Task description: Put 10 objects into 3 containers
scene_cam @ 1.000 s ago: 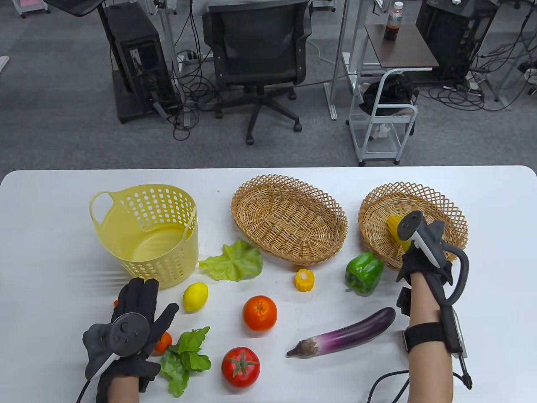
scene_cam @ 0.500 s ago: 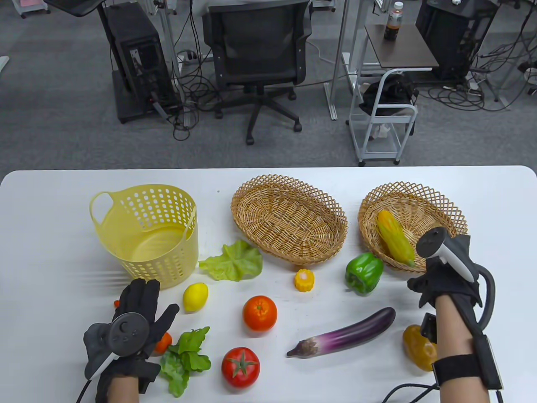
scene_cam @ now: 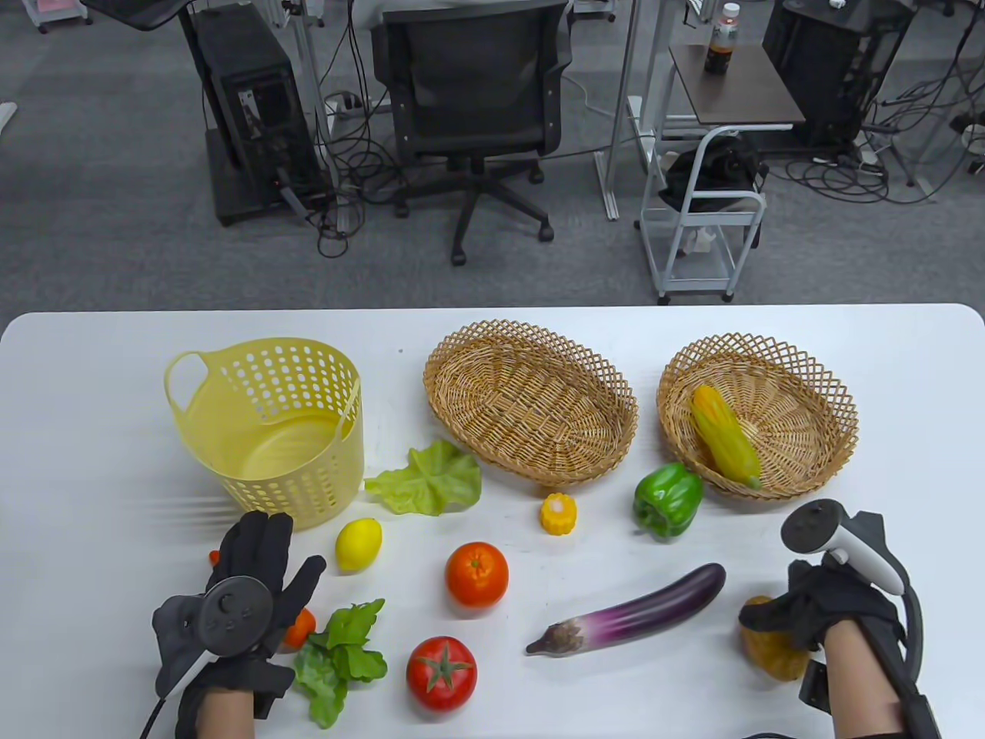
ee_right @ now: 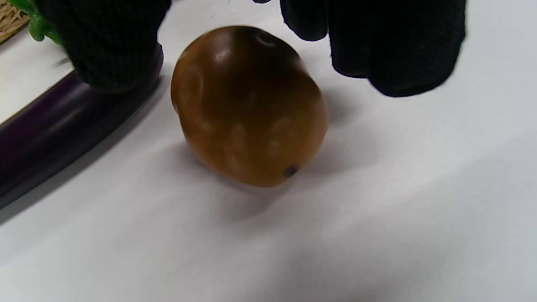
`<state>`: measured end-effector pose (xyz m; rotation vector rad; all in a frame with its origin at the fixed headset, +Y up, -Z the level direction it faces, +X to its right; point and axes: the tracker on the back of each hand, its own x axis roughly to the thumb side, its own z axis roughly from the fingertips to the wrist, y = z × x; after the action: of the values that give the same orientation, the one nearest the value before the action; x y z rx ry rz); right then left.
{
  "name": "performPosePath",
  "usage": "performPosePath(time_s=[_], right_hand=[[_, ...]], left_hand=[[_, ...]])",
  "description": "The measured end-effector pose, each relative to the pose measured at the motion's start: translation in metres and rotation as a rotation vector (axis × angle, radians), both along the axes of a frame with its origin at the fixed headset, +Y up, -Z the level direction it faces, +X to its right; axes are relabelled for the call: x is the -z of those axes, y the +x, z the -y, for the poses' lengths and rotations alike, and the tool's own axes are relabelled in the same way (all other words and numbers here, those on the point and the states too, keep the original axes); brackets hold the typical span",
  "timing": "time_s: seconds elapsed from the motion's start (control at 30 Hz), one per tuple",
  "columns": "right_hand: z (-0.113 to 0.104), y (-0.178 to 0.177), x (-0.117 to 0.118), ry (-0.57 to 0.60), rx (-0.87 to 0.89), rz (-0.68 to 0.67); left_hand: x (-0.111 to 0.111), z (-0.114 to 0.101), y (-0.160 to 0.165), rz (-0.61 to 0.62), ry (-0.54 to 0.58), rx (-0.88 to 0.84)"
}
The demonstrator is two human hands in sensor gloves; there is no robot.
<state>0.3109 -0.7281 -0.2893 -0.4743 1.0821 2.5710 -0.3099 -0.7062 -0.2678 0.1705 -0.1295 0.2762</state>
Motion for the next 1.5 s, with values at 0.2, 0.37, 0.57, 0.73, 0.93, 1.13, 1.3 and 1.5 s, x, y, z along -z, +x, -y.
performPosePath(time_s=[0.2,0.37,0.57,0.73,0.93,1.13,1.3,1.5], right_hand=[[0.014,-0.003,-0.001,-0.042,-0.033,-0.028],[0.020,-0.004,0.001,-0.046,-0.014,-0.030],[0.020,-0.004,-0.002,-0.020,-0.011,-0.043],[0.020,0.000,-0.007,0.014,0.020,-0.053],[-0.010,0.008,-0.001,0.283,-0.006,-0.025],[-0.040,0.010,0.016,0.587,-0.028,0.129],[-0.045,0.013,0.036,0.754,-0.063,0.305],[-0.034,0.024,0.057,0.750,-0.028,0.429]], left_hand=[[0.000,0.000,-0.001,-0.004,-0.013,-0.007],[0.000,0.000,-0.001,-0.008,-0.017,-0.011],[0.000,0.000,-0.002,-0.009,-0.015,-0.017],[0.000,0.000,-0.002,-0.006,-0.013,-0.021],[0.001,0.001,-0.002,-0.007,-0.021,-0.019],[0.001,0.000,-0.003,-0.018,-0.017,-0.017],[0.001,0.000,-0.003,-0.028,-0.017,-0.007],[-0.001,-0.002,-0.008,-0.057,-0.010,-0.017]])
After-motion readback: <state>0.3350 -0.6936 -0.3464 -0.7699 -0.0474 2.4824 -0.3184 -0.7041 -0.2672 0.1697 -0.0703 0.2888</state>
